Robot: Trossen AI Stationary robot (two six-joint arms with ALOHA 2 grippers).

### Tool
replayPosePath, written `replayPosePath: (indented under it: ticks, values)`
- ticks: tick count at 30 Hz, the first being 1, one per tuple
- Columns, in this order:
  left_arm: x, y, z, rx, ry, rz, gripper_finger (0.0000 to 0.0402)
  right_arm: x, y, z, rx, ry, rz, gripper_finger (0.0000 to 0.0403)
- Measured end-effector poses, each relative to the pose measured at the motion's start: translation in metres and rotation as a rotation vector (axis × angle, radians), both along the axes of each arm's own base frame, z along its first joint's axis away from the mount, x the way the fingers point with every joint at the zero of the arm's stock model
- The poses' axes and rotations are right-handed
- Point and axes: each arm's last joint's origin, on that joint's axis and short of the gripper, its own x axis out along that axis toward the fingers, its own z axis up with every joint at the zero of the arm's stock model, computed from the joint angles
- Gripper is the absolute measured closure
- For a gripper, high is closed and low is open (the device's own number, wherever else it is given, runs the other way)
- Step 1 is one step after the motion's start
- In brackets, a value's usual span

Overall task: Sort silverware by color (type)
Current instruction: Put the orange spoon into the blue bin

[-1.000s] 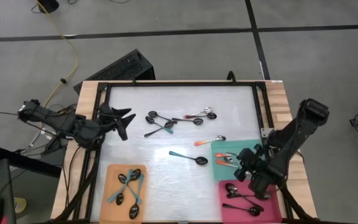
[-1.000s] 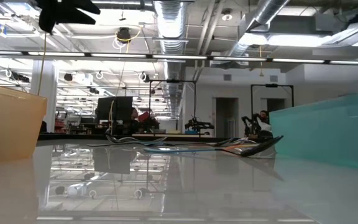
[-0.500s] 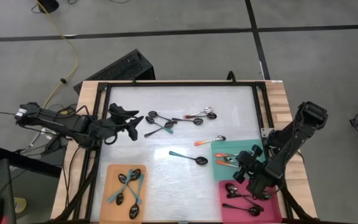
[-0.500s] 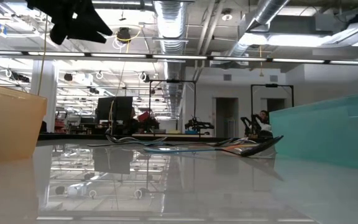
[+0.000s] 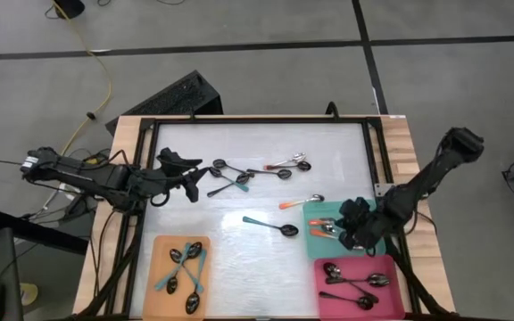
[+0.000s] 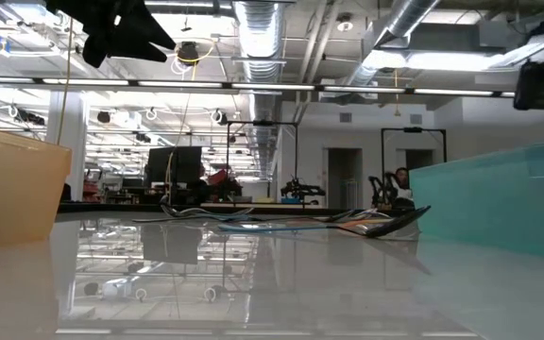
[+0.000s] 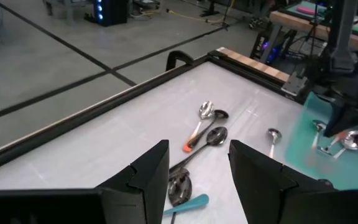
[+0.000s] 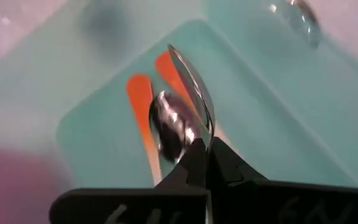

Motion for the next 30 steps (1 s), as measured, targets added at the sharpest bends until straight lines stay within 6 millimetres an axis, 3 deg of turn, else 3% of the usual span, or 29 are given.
replayPosePath:
  ticks: [6, 19, 30]
  values:
    - [0.0, 0.0, 0.0, -0.001, -0.001, 0.0, 0.0251, 0.002, -0.012, 0.005, -0.023, -0.036, 0.036, 0.0398]
    - [0.0, 0.0, 0.0, -0.01, -0.01, 0.013, 0.0251, 0.014, -0.019, -0.012, -0.063, 0.139, 0.128, 0.0398]
    - [0.0, 0.0, 0.0, -0.039, -0.031, 0.027, 0.0251, 0.03, -0.022, -0.012, -0.117, 0.062, 0.212, 0.0398]
